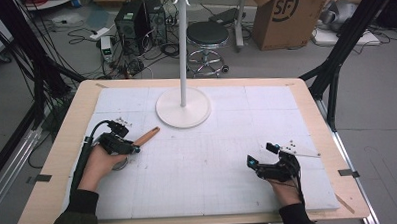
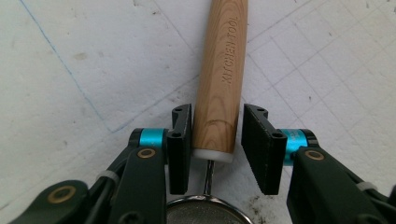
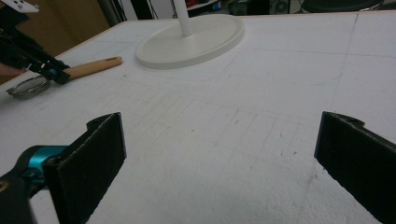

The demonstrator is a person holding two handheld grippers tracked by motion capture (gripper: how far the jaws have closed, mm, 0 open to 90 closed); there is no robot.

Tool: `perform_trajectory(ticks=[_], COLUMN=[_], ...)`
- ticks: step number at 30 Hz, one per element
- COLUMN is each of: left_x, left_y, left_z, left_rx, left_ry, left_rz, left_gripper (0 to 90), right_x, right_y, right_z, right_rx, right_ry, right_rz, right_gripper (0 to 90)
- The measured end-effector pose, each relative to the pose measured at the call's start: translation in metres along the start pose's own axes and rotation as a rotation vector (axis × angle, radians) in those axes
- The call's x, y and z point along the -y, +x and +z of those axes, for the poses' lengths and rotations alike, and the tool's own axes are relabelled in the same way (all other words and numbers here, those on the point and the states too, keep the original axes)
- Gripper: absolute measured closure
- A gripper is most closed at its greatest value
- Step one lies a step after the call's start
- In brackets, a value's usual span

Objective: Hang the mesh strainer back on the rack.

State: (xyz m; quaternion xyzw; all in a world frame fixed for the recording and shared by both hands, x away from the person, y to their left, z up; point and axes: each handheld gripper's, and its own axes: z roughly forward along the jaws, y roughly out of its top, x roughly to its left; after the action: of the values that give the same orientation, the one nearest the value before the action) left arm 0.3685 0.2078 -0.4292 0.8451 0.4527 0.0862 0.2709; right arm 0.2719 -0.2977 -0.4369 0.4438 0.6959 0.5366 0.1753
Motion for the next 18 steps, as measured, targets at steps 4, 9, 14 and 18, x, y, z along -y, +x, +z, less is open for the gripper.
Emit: perform_trajectory(ticks=[4, 9, 14, 18], left_x=[-0.0013, -0.0015, -0.0015, -0.0100], left_y=[-0.0001, -0.0032, -0.0053, -0.0073], left_z=[0.0008, 0.0023, 0.0027, 0.0034], left_rx=[-0.007, -0.033, -0.045, -0.058], left_ry=[-0.005, -0.002, 0.006, 0.068], left_rz=[0.006, 0.038, 0.049, 0.055], left_gripper=[60.7, 64.4, 67.6, 68.9], right_x=[0.0000, 0.0000, 0.0001, 0.0001], right_y=[-0.0004, -0.0004, 0.0000, -0.0001], right_z=[0.0002, 0.0004, 0.0007, 0.0005], right_rx=[-0.001, 0.001, 0.002, 0.002], right_ry=[0.001, 0.002, 0.003, 0.002], right_rz=[-0.002, 0.001, -0.011, -0.006], right_gripper=[0.9, 0.9, 1.0, 0.9])
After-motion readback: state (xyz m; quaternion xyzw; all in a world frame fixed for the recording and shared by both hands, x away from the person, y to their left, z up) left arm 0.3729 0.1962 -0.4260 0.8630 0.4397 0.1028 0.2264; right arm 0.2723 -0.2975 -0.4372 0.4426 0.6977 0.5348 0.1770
